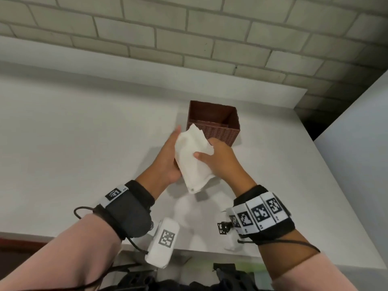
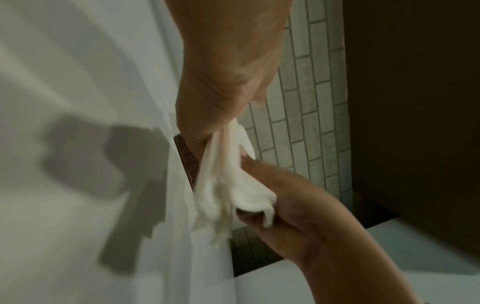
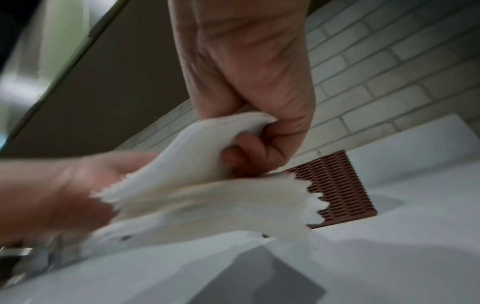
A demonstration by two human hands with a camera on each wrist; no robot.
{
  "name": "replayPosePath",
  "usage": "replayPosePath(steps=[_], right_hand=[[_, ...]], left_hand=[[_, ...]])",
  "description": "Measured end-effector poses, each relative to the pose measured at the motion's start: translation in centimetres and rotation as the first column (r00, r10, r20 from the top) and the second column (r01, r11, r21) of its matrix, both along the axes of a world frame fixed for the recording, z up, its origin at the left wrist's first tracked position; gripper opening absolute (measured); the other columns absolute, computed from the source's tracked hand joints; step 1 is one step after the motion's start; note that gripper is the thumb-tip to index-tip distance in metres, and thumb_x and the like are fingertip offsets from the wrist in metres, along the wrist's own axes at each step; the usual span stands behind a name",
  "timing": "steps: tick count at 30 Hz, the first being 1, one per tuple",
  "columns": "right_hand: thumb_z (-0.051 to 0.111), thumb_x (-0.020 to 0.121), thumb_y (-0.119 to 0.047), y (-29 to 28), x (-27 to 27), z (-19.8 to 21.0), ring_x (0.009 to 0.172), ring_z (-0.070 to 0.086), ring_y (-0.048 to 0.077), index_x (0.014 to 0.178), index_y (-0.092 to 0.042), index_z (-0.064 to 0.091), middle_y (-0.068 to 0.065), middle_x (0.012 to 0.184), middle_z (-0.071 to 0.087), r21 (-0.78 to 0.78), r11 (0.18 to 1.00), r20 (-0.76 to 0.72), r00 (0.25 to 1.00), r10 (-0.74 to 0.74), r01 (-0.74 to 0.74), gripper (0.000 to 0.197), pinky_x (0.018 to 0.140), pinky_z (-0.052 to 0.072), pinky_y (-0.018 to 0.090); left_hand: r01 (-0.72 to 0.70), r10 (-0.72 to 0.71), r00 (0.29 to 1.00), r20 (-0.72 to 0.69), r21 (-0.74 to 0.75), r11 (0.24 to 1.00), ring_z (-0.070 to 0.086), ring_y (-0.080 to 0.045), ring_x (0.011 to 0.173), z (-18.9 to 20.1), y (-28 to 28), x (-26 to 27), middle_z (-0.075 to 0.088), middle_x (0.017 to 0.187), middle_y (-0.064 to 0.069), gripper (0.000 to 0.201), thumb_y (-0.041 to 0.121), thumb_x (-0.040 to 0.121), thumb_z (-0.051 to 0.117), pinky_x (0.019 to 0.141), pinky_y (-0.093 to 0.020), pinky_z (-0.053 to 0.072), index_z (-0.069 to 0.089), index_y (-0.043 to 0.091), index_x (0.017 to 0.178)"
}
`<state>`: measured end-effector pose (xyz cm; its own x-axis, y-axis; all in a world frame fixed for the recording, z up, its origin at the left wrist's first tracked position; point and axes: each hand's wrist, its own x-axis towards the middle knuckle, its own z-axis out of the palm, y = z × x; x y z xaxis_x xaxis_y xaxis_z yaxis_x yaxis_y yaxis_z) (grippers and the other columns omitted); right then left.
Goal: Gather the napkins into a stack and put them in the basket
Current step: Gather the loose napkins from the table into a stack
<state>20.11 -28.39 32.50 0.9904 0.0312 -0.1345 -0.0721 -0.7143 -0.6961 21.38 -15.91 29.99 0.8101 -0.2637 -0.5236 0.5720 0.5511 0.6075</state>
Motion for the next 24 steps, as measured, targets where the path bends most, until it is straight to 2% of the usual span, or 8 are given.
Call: replayPosePath(steps=[5,7,9,11,13,18,21,24], right_hand=[[0.062,0.081,-0.05,0.1,-0.5,-0.8,0.125,0.046,0.033,0.146,-0.019,0.02,0.014,0.142,0.038,0.159,0.953,-0.101,0.964,-0.245,0.258,0.083,0.093,0.045,0.041],[0.066,0.075,-0.054,-0.7,-0.9,-0.7,0.121,0.051,0.034,0.145,-0.017,0.022,0.011,0.138,0.046,0.412,0.81,-0.397,0.882,-0.253,0.417,0.091,0.087,0.05,0.048],[0.069,0.079,-0.043,-0.9,-1.4,-0.9,0.106,0.057,0.032,0.124,-0.009,0.048,0.011,0.116,0.06,0.624,0.589,-0.581,0.809,-0.089,0.514,0.06,0.08,0.052,0.046],[0.068,0.084,-0.019,-0.5,-1.9,-1.4,0.101,0.059,0.031,0.102,-0.009,0.059,0.013,0.105,0.063,0.748,0.3,-0.614,0.789,-0.028,0.592,0.023,0.089,0.05,0.047],[0.063,0.085,-0.001,-0.2,-2.2,-1.8,0.091,0.063,0.027,0.096,-0.007,0.061,0.013,0.1,0.066,0.796,0.187,-0.574,0.816,-0.071,0.576,0.012,0.093,0.05,0.044],[0.06,0.082,0.011,-2.8,-2.4,-1.6,0.076,0.063,0.02,0.119,-0.001,0.056,0.011,0.104,0.065,0.737,0.409,-0.468,0.843,-0.267,0.539,0.039,0.054,0.057,0.03],[0.061,0.076,0.017,-3.7,-2.1,-2.2,0.091,0.065,0.028,0.11,-0.006,0.061,0.014,0.11,0.066,0.677,0.512,-0.387,0.847,-0.364,0.53,0.041,0.074,0.056,0.036],[0.059,0.072,0.02,-3.5,-2.1,-2.6,0.107,0.06,0.033,0.093,-0.017,0.062,0.01,0.105,0.065,0.668,0.564,-0.33,0.872,-0.362,0.487,0.043,0.094,0.051,0.047]], left_hand=[[-0.16,0.16,0.987,-0.009,0.035,0.986,0.062,-0.033,0.089,-0.1,-0.6,-0.2,0.065,0.101,-0.016,0.039,0.01,0.088,0.057,0.069,-0.047,0.051,0.053,0.007,0.126],[-0.215,0.215,0.977,-0.013,-0.079,0.973,0.06,-0.034,0.086,0.6,-0.4,-0.2,0.063,0.096,-0.017,0.034,0.011,0.089,0.053,0.065,-0.048,0.049,0.051,0.008,0.123],[-0.249,0.249,0.968,-0.017,-0.148,0.957,0.059,-0.033,0.084,1.0,-0.6,-0.1,0.062,0.094,-0.016,0.028,0.012,0.09,0.049,0.065,-0.047,0.048,0.051,0.009,0.118],[-0.248,0.249,0.969,-0.015,-0.155,0.956,0.06,-0.032,0.084,1.0,-1.6,-0.5,0.062,0.094,-0.016,0.029,0.013,0.091,0.047,0.065,-0.044,0.048,0.051,0.008,0.119],[-0.227,0.228,0.974,-0.008,-0.109,0.968,0.061,-0.033,0.091,0.5,-2.4,-1.0,0.063,0.105,-0.017,0.037,0.012,0.089,0.048,0.067,-0.044,0.05,0.05,0.008,0.126],[-0.22,0.156,0.964,0.216,0.315,0.923,0.061,-0.03,0.105,-0.9,-0.1,0.2,0.063,0.12,-0.012,0.047,0.002,0.08,0.061,0.079,-0.039,0.054,0.053,0.009,0.127],[-0.119,-0.136,0.922,0.363,0.599,0.792,0.06,-0.026,0.107,-1.1,0.5,0.0,0.063,0.12,-0.008,0.051,0.001,0.078,0.066,0.087,-0.036,0.054,0.053,0.012,0.126],[-0.208,-0.179,0.854,0.488,0.635,0.744,0.058,-0.015,0.103,-1.4,-0.2,-1.0,0.06,0.114,0.0,0.051,0.0,0.079,0.065,0.076,-0.017,0.051,0.05,0.015,0.126]])
